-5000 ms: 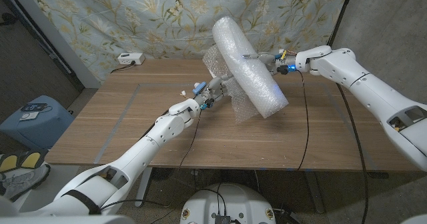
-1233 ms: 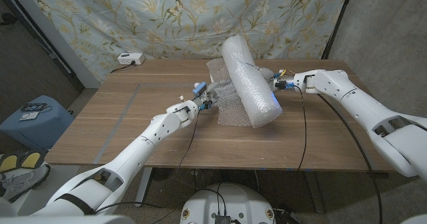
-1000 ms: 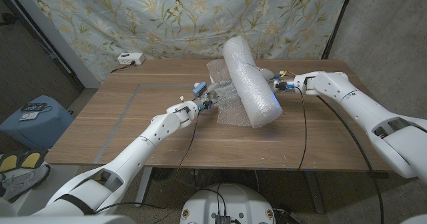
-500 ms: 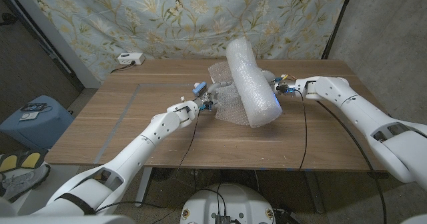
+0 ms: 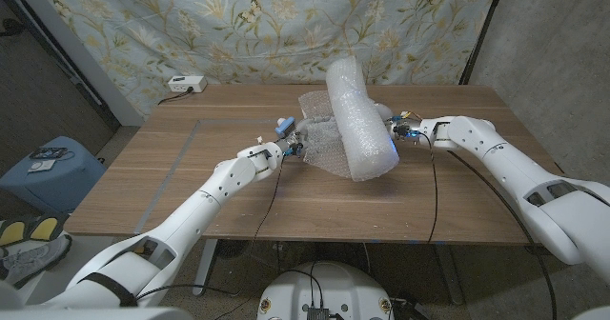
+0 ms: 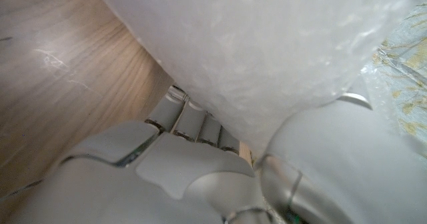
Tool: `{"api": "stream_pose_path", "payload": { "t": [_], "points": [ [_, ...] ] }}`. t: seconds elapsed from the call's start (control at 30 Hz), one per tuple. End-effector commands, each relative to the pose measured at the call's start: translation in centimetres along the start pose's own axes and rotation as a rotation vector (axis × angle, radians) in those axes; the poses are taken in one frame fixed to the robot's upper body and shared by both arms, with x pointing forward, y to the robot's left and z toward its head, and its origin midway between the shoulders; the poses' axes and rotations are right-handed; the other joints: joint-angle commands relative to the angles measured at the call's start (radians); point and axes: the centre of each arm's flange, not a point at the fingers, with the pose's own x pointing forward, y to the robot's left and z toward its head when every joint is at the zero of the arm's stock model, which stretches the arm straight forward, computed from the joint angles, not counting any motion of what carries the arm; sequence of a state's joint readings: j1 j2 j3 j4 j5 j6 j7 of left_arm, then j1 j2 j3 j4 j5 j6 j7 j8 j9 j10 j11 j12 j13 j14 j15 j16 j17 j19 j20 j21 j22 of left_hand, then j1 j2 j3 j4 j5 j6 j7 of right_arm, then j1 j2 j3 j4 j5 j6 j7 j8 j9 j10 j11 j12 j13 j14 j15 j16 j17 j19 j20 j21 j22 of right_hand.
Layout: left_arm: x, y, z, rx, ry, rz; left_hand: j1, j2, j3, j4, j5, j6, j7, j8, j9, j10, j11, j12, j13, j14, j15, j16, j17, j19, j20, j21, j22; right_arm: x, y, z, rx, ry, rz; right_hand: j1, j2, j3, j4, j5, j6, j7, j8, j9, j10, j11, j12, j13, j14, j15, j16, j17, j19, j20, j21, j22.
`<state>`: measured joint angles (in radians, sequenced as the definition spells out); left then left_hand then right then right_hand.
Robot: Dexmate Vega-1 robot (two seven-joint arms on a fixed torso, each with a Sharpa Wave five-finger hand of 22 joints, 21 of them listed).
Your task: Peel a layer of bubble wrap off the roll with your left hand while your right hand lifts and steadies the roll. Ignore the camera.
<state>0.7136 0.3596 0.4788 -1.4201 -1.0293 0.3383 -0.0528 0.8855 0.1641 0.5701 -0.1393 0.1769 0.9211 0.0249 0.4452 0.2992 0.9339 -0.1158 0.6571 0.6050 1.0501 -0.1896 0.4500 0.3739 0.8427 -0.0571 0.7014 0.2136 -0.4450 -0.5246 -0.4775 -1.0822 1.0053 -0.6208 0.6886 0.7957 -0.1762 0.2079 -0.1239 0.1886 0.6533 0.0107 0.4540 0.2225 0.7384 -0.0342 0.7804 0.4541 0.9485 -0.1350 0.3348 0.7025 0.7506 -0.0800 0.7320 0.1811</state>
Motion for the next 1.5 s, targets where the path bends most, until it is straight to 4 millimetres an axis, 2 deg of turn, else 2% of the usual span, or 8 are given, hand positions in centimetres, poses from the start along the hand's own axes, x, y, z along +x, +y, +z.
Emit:
{"api": "stream_pose_path", "payload": {
  "t": [0.03, 0.3, 0.8, 1.23, 1.5],
  "points": [
    [0.1, 0.3, 0.4, 0.004, 0.008, 0.004, -0.006, -0.003, 0.008, 0.000, -0.002, 0.004, -0.002, 0.005, 0.000, 0.002, -0.003, -0.002, 0.002, 0.007, -0.004, -0.002, 0.003, -0.002, -0.001, 0.012, 0.000, 0.5, -0.3, -0.3, 0.012, -0.014, 0.031, 0.194, 0.213, -0.012, 0.007, 0.002, -0.004, 0.003, -0.006, 0.001, -0.011, 0.004, -0.003, 0.001, -0.008, -0.063, -0.007, 0.000, -0.004, -0.007, 0.002, 0.003],
    [0.3, 0.5, 0.7, 0.014, 0.013, 0.001, -0.008, -0.005, 0.010, -0.001, -0.002, 0.003, -0.003, 0.005, 0.001, 0.005, -0.002, -0.006, 0.003, 0.008, -0.006, -0.004, 0.007, -0.004, -0.002, 0.024, -0.002, 0.7, -0.5, -0.5, 0.010, -0.013, 0.047, 0.158, 0.203, -0.029, 0.017, -0.003, -0.019, 0.018, -0.022, 0.001, -0.028, 0.015, -0.011, 0.001, -0.024, -0.052, -0.013, -0.004, -0.012, 0.006, -0.001, 0.002],
    [0.0, 0.6, 1.0, 0.024, 0.029, 0.007, -0.010, -0.002, 0.015, 0.000, -0.002, -0.002, -0.002, 0.005, 0.003, 0.004, -0.003, -0.012, 0.010, 0.007, -0.006, -0.010, 0.015, -0.017, -0.002, 0.041, -0.004, 0.7, -0.8, -1.0, 0.005, -0.020, 0.085, 0.117, 0.198, -0.047, 0.026, -0.006, -0.054, 0.030, -0.052, 0.000, -0.070, 0.028, -0.026, 0.004, -0.053, -0.032, -0.023, -0.009, -0.039, 0.031, -0.013, 0.000],
    [0.0, 0.3, 1.1, 0.036, 0.038, 0.003, -0.013, -0.001, 0.019, -0.001, -0.001, -0.008, -0.003, 0.003, 0.005, 0.003, -0.001, -0.020, 0.012, 0.005, -0.003, -0.016, 0.023, -0.026, -0.002, 0.060, -0.006, 0.3, -1.1, -1.3, -0.002, -0.014, 0.117, 0.055, 0.190, -0.071, 0.042, -0.009, -0.106, 0.048, -0.088, 0.003, -0.128, 0.069, -0.048, 0.013, -0.106, 0.004, -0.041, -0.015, -0.076, 0.067, -0.033, -0.001],
    [-0.1, 0.1, 0.9, 0.038, 0.042, 0.004, -0.014, -0.006, 0.020, -0.003, -0.002, -0.005, -0.004, 0.005, 0.008, 0.006, -0.005, -0.018, 0.018, 0.008, -0.006, -0.016, 0.026, -0.025, -0.004, 0.068, -0.007, 0.1, -1.2, -1.5, 0.001, -0.019, 0.129, 0.033, 0.187, -0.079, 0.047, -0.009, -0.113, 0.054, -0.095, 0.006, -0.146, 0.082, -0.055, 0.018, -0.116, 0.014, -0.044, -0.018, -0.084, 0.075, -0.040, -0.001]
  ]
}}
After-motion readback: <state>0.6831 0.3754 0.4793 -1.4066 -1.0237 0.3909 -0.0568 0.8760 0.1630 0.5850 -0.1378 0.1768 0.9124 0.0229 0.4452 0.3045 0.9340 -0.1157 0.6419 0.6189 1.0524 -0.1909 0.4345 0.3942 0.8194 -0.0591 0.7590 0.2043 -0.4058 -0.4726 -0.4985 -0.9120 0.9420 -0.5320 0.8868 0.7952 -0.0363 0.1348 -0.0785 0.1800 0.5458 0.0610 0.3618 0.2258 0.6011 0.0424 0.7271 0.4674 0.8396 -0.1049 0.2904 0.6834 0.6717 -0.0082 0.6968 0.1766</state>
